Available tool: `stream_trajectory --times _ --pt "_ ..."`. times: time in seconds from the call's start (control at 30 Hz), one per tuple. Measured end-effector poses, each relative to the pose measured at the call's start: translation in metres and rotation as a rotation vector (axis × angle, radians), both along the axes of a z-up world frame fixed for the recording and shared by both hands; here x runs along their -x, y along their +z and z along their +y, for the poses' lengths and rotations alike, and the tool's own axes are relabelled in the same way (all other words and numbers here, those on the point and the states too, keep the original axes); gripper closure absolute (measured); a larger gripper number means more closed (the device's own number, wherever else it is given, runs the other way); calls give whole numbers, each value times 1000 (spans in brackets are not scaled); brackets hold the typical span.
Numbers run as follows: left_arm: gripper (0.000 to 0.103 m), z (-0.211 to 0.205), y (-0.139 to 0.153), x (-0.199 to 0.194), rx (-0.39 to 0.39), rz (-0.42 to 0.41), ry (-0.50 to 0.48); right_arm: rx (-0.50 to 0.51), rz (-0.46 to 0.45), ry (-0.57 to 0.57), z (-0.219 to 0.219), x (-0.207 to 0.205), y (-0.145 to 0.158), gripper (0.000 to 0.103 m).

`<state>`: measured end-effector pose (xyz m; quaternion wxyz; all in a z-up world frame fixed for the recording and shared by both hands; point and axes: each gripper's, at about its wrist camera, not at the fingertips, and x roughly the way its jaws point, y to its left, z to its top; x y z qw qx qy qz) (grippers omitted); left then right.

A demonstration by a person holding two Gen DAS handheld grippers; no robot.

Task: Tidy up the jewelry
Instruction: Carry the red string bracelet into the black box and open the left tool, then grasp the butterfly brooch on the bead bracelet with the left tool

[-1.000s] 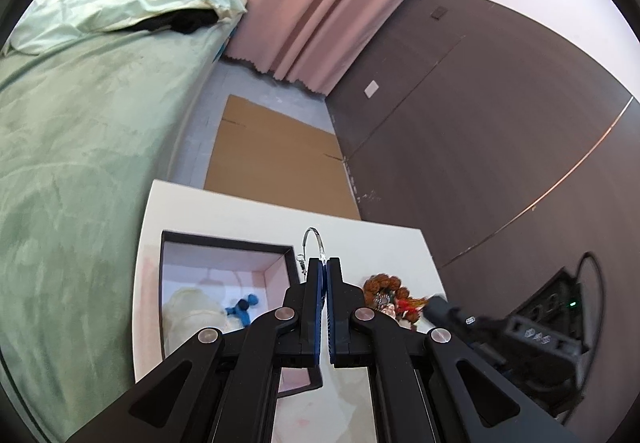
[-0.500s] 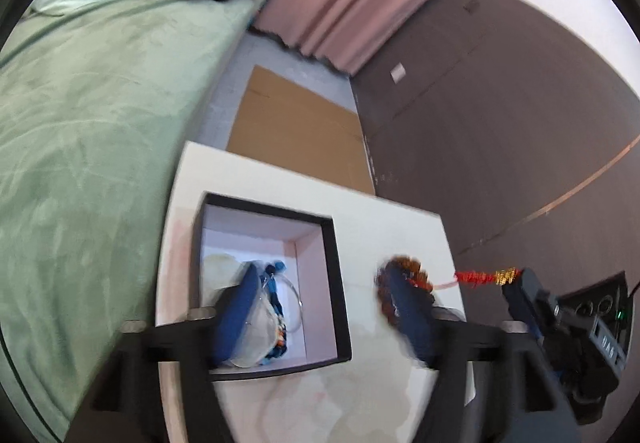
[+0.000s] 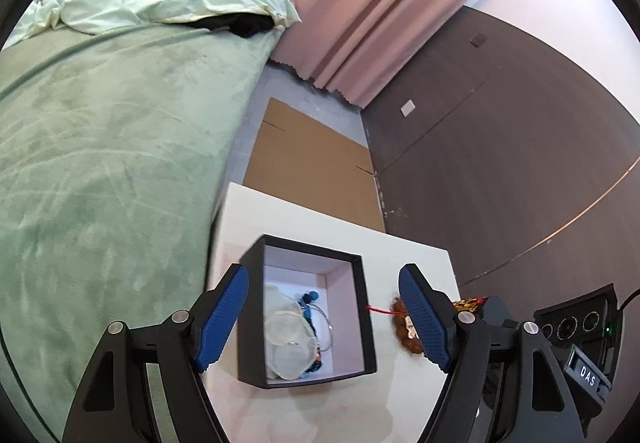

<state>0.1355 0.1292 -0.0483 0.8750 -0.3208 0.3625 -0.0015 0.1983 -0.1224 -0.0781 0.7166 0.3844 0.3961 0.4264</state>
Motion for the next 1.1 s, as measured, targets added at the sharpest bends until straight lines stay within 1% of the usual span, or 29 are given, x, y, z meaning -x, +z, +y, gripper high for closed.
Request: stream_trajectory --times 0.13,0.17,0.2,0.23,0.27,0.3,0.43,0.67,0.77,1.1 --pt "25 8 -2 0 -19 19 34 23 29 34 16 -1 -9 93" --pt "25 11 -3 0 -18 25 40 31 42 38 18 -2 -11 84" --pt "25 13 -3 1 -13 27 45 32 67 50 19 -5 -16 73" --pt "25 15 -3 1 -10 27 50 31 86 52 18 -6 -19 41" --pt "25 16 -3 2 -8 26 53 35 105 31 15 -7 -21 23" --pt "25 16 -3 1 -7 26 54 33 103 8 11 -7 -22 21" --pt "25 11 -2 -1 -6 19 41 26 93 -11 -7 -6 -16 21" --pt "25 -16 3 -4 -33 -4 -10 60 61 -73 -39 0 -4 21" --pt "25 -31 5 -6 -54 -16 -36 86 52 -113 -57 2 0 21" --pt "25 -74 9 -8 -84 -59 -115 186 55 -222 -117 8 4 21"
